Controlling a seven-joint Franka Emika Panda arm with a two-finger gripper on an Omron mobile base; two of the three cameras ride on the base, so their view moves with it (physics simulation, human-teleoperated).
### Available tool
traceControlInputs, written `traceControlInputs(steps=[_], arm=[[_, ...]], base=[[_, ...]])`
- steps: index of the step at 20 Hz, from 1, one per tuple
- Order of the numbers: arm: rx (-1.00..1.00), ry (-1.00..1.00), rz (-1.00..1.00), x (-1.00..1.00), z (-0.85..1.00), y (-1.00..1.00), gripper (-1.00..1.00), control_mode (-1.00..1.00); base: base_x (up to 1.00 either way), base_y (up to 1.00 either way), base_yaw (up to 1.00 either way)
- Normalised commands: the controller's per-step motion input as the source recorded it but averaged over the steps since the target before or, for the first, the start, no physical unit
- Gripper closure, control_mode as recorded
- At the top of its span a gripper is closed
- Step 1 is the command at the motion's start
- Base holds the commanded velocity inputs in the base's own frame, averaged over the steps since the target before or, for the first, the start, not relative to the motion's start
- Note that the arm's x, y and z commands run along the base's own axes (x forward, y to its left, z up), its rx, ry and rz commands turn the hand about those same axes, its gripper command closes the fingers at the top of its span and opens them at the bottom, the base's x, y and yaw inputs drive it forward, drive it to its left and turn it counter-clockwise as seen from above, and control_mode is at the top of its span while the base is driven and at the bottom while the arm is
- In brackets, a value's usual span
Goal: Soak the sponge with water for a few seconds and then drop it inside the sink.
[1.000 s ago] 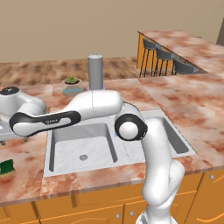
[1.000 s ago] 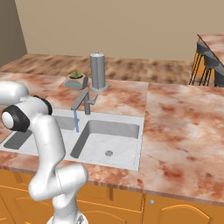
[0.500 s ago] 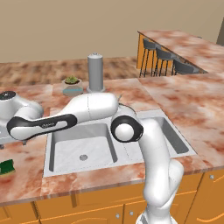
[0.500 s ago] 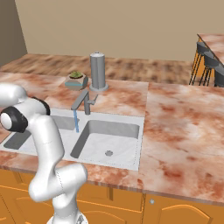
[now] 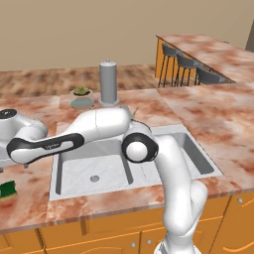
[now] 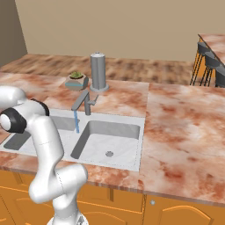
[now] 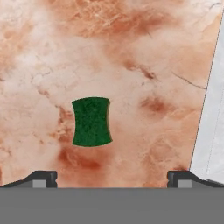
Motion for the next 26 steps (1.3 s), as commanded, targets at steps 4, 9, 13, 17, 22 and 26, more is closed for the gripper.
traceControlInputs(steps=[4,9,13,17,22,26], arm=[[0.00,0.00,0.00,0.23,0.00,0.13,-1.00,-1.00],[0.00,0.00,0.00,0.26,-0.01,0.16,-1.00,-1.00],[0.00,0.00,0.00,0.09,0.00,0.19,-1.00,-1.00],[0.00,0.00,0.00,0.00,-0.03,0.22,-1.00,-1.00],[0.00,0.00,0.00,0.00,-0.01,0.21,-1.00,-1.00],[0.00,0.00,0.00,0.00,-0.02,0.03,-1.00,-1.00]], base=[[0.00,0.00,0.00],[0.00,0.00,0.00],[0.00,0.00,0.00],[0.00,0.00,0.00],[0.00,0.00,0.00],[0.00,0.00,0.00]])
